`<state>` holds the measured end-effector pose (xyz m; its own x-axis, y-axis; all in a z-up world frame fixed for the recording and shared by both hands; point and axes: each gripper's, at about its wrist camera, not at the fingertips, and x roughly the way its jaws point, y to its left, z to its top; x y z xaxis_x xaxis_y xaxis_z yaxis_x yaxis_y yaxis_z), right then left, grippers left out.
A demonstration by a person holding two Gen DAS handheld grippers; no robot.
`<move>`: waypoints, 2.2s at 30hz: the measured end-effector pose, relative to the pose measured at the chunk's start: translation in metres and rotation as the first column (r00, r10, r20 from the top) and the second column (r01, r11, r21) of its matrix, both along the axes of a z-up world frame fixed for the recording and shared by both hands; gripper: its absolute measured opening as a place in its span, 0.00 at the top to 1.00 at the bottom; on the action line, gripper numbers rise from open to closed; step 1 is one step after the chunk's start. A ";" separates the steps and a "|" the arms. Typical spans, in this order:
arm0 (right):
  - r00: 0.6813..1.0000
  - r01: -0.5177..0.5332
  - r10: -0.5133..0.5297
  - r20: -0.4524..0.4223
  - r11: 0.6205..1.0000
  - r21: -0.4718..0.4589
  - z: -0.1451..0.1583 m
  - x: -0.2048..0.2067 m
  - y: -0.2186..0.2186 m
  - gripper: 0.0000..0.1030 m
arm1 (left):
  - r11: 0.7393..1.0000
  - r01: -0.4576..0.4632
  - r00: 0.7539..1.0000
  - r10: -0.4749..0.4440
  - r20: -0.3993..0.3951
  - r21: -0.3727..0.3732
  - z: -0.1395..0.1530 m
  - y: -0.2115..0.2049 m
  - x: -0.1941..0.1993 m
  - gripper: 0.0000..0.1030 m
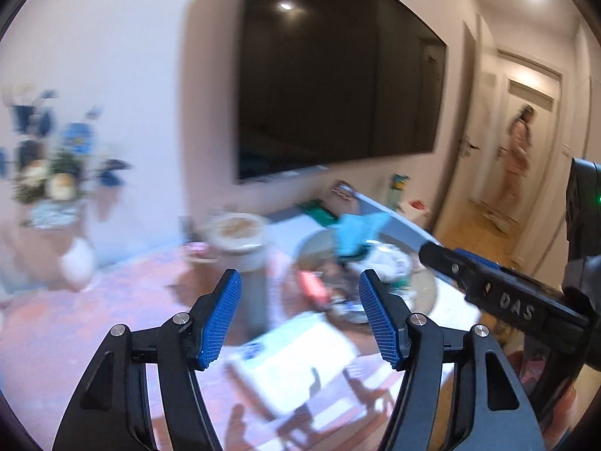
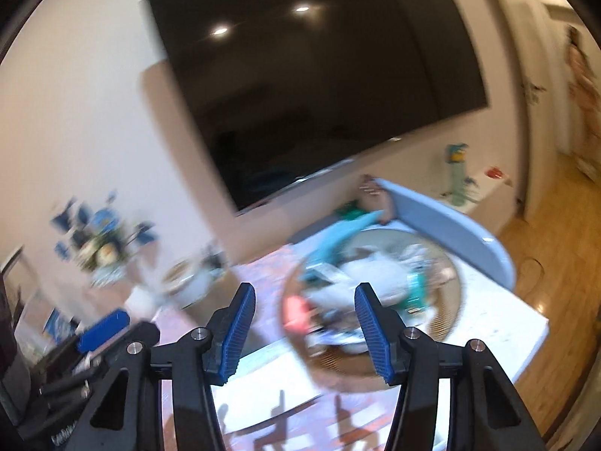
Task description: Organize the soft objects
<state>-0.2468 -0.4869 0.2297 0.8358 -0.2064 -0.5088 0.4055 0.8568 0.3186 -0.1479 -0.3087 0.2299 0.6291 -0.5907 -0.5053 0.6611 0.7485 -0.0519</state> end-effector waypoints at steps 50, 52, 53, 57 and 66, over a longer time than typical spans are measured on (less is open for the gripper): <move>0.884 -0.380 0.311 -0.350 0.914 -0.146 -0.190 0.223 0.246 0.32 | 0.769 -0.606 0.763 0.634 -0.124 0.206 -0.199 0.282 0.140 0.01; 0.885 -0.372 0.305 -0.352 0.917 -0.140 -0.190 0.223 0.246 0.28 | 0.767 -0.607 0.763 0.635 -0.120 0.206 -0.199 0.283 0.140 0.01; 0.885 -0.370 0.304 -0.352 0.919 -0.136 -0.191 0.223 0.246 0.27 | 0.766 -0.608 0.762 0.637 -0.118 0.207 -0.199 0.283 0.140 0.01; 0.885 -0.366 0.301 -0.355 0.921 -0.131 -0.191 0.223 0.245 0.27 | 0.767 -0.606 0.762 0.635 -0.123 0.208 -0.199 0.283 0.141 0.01; 0.878 -0.375 0.299 -0.373 0.915 -0.149 -0.193 0.224 0.246 0.27 | 0.764 -0.608 0.761 0.638 -0.114 0.217 -0.199 0.283 0.140 0.01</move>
